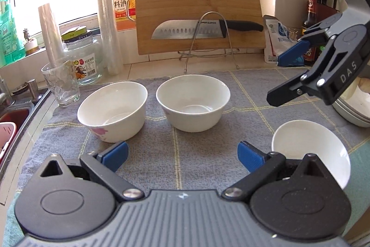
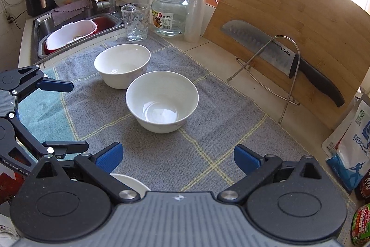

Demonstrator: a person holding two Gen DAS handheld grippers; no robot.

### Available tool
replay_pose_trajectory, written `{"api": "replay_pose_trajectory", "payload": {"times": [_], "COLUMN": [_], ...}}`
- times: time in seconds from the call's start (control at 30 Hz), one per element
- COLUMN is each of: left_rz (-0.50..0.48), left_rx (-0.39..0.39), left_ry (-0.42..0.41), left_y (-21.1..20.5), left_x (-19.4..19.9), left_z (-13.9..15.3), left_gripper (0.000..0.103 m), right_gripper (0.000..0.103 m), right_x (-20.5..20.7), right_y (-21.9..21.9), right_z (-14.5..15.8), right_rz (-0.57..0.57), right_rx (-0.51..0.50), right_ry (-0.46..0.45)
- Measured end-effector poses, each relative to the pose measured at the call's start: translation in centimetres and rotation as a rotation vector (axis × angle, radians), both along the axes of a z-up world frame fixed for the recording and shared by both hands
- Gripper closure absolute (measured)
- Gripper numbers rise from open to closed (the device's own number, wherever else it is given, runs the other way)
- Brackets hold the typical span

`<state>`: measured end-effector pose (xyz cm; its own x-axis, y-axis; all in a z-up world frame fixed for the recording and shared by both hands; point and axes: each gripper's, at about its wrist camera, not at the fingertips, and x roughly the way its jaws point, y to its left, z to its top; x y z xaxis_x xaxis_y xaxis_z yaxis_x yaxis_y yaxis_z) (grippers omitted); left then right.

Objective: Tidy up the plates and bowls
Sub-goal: 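Move the right tool to another white bowl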

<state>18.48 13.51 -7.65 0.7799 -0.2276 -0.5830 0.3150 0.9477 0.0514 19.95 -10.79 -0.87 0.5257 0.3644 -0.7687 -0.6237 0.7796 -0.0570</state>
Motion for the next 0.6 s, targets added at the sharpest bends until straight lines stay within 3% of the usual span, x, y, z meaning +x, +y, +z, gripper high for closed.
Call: {"api": "replay_pose_trajectory", "payload": {"times": [0.6], "left_rz": [-0.030], "left_rx": [0.006], "left_ry": [-0.031], "left_y": [-1.1], "left_x": [3.5], "left_z": [-1.2], "left_gripper": [0.003], "right_gripper": [0.003], "right_x": [5.7], "right_y": [4.2], "right_z": [-1.1], "right_rz": [0.077], "right_rx": [0.027], "right_ry": [0.014]}}
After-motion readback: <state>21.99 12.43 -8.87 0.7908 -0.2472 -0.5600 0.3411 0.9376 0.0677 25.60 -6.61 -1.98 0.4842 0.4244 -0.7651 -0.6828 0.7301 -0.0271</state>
